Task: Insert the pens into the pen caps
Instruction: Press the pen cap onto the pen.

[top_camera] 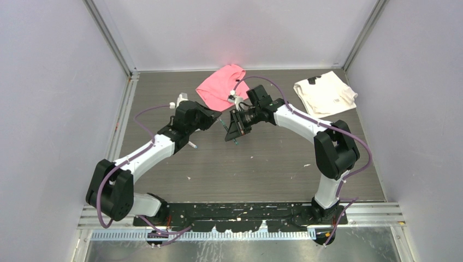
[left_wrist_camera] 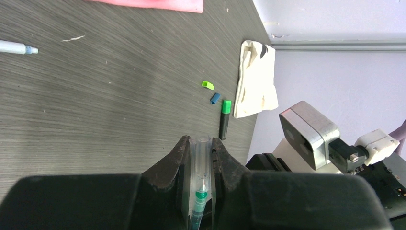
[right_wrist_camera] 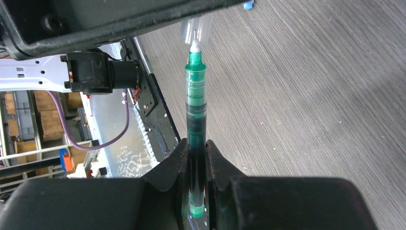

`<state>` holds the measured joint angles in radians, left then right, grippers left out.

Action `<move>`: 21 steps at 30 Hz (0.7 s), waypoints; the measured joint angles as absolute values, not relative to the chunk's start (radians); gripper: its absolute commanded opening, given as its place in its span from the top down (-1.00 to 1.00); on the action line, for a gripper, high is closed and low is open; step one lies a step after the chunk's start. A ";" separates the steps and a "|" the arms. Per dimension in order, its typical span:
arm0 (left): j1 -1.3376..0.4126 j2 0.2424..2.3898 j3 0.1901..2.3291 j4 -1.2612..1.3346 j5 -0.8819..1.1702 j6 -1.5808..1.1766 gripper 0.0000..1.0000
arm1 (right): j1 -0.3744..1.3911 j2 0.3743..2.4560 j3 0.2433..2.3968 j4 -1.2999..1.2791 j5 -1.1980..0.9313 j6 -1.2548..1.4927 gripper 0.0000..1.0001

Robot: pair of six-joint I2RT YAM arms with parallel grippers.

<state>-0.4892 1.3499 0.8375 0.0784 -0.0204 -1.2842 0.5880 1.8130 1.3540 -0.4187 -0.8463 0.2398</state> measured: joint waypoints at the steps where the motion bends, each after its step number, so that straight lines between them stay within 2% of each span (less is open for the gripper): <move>1: -0.490 1.350 0.836 0.078 -0.018 -1.284 0.99 | 0.588 1.813 1.354 -0.419 -0.846 0.240 0.98; 21: -0.524 1.351 0.834 0.078 -0.027 -1.253 0.99 | 0.588 1.813 1.367 -0.435 -0.831 0.284 0.97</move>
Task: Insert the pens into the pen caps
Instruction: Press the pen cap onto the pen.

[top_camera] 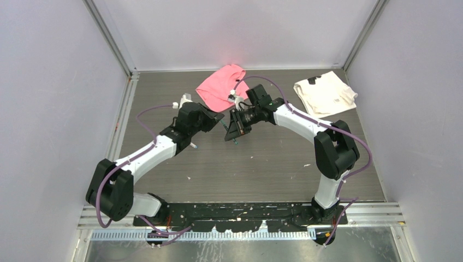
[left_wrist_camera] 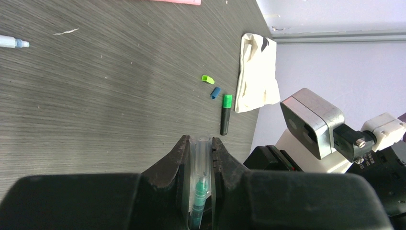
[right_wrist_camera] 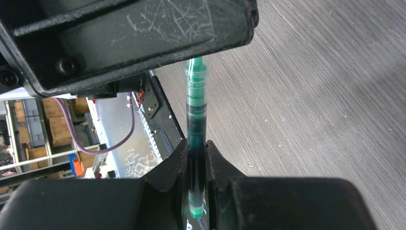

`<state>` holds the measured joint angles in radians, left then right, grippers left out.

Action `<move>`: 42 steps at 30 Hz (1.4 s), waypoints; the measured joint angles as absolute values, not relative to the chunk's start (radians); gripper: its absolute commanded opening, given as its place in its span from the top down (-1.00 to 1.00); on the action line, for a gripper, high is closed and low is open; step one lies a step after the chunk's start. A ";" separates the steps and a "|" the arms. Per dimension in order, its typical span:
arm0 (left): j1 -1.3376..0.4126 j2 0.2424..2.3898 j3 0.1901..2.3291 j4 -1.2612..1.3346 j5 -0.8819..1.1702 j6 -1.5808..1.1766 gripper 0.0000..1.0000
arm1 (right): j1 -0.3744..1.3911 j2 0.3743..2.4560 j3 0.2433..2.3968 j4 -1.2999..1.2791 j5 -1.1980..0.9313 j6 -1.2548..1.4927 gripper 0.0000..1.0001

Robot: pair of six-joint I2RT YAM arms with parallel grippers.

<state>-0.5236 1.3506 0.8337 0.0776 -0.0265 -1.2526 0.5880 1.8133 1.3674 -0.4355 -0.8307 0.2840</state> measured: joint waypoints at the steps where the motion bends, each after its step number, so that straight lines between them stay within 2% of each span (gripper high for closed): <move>1: -0.528 1.351 0.835 0.075 -0.031 -1.247 0.99 | 0.588 1.813 1.368 -0.437 -0.830 0.286 0.97; 42: -0.506 1.324 0.837 0.064 -0.052 -1.250 0.99 | 0.588 1.813 1.368 -0.419 -0.844 0.283 0.97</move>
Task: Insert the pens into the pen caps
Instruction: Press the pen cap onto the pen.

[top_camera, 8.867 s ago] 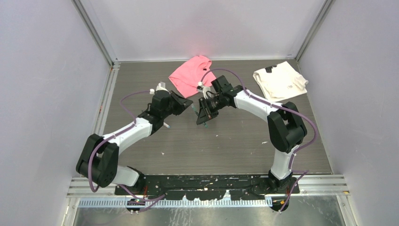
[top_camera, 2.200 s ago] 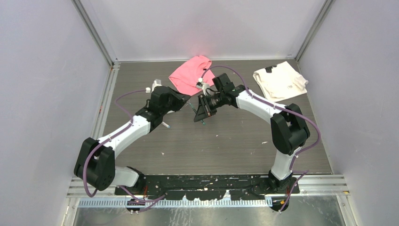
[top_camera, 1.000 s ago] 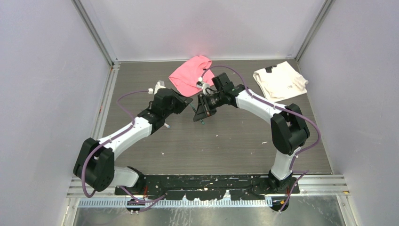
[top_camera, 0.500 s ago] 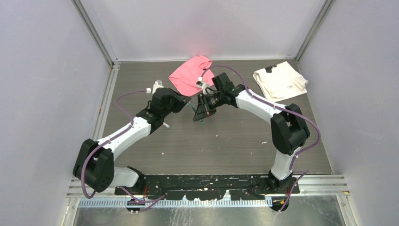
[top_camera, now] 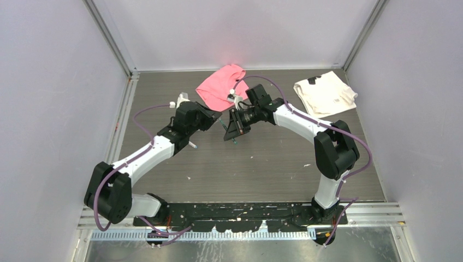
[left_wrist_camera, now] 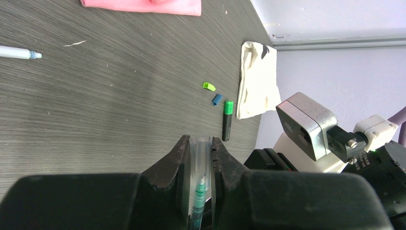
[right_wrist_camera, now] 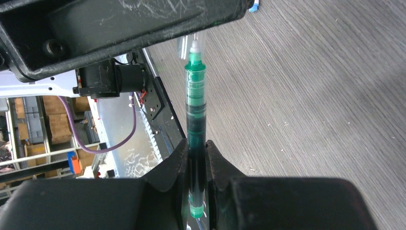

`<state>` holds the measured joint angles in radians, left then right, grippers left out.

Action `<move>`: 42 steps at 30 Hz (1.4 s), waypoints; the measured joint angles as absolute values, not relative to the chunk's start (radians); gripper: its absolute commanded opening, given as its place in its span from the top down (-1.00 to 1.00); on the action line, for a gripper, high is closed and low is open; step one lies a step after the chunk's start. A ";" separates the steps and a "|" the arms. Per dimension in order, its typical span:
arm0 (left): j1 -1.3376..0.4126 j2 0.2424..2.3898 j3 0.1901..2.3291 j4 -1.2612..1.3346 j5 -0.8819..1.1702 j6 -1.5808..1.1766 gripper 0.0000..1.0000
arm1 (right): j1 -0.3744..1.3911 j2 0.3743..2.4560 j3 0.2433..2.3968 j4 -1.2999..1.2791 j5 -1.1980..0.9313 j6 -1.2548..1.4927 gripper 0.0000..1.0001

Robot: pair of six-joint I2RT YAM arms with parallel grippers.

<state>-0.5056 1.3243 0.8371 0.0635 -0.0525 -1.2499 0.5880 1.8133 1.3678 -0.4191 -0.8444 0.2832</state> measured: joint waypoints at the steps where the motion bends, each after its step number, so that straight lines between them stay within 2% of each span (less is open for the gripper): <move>1: -0.506 1.324 0.837 0.064 -0.051 -1.250 0.99 | 0.588 1.813 1.368 -0.419 -0.845 0.283 0.98; 16: -0.529 1.324 0.829 0.080 -0.047 -1.237 0.99 | 0.587 1.815 1.374 -0.428 -0.853 0.302 0.98; 32: -0.561 1.329 0.820 0.190 -0.102 -1.162 0.99 | 0.537 1.855 1.407 -0.353 -0.996 0.467 0.98; 37: -0.553 1.354 0.823 0.255 -0.061 -1.149 0.99 | 0.530 1.871 1.488 -0.479 -0.967 0.349 0.98; 42: -0.520 1.414 0.859 0.364 0.069 -1.151 0.99 | 0.494 1.873 1.578 -0.611 -0.925 0.218 0.98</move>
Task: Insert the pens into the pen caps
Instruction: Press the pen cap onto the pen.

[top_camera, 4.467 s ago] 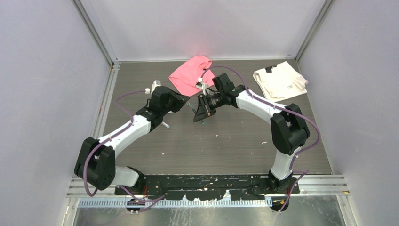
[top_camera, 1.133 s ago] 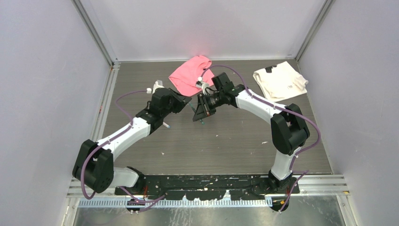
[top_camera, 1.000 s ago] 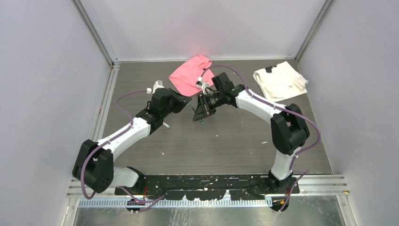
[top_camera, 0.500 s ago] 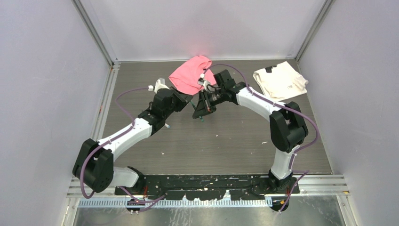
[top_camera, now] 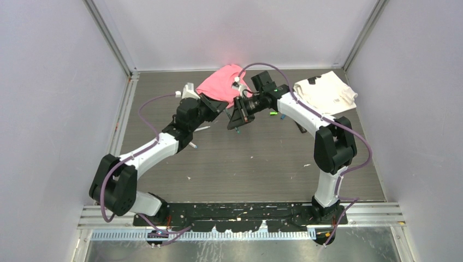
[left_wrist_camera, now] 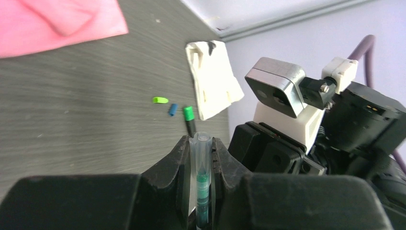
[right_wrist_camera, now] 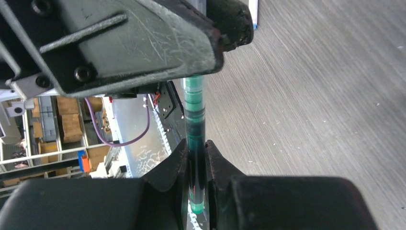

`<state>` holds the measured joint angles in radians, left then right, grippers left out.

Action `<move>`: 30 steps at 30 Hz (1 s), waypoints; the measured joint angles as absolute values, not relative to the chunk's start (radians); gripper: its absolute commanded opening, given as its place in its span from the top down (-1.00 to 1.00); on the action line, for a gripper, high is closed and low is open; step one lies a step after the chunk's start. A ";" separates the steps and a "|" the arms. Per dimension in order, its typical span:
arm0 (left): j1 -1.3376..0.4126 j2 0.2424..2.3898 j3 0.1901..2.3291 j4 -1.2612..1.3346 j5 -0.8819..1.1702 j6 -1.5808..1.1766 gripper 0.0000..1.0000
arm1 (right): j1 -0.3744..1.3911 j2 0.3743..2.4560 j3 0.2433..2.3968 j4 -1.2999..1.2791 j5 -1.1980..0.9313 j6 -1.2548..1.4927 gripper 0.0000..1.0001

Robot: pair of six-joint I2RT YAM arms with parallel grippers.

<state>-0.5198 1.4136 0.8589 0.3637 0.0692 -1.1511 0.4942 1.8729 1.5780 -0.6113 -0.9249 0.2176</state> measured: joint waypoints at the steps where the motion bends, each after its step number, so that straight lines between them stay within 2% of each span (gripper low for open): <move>1: -0.511 1.428 0.866 0.391 0.104 -1.158 0.99 | 0.481 1.873 1.586 -0.619 -0.936 0.209 0.98; 5: -0.480 1.475 0.882 0.471 0.237 -1.185 0.99 | 0.437 1.873 1.617 -0.675 -0.952 0.120 0.98; 9: -0.482 1.482 0.930 0.380 0.285 -1.148 0.99 | 0.438 1.873 1.633 -0.710 -0.914 0.099 0.98; 14: -0.510 1.510 1.077 0.154 0.242 -1.041 0.99 | 0.434 1.873 1.633 -0.659 -0.897 0.185 0.98; 19: -0.525 1.491 1.078 0.111 0.179 -1.016 0.95 | 0.439 1.873 1.621 -0.628 -0.907 0.217 0.98; 22: -0.526 1.442 1.021 0.136 0.154 -1.032 0.83 | 0.446 1.873 1.584 -0.568 -0.964 0.216 0.98; 26: -0.523 1.386 0.950 0.143 0.142 -1.056 0.36 | 0.459 1.872 1.523 -0.500 -1.025 0.210 0.97; 30: -0.530 1.354 0.924 0.123 0.234 -1.070 0.08 | 0.440 1.872 1.504 -0.412 -0.994 0.214 0.98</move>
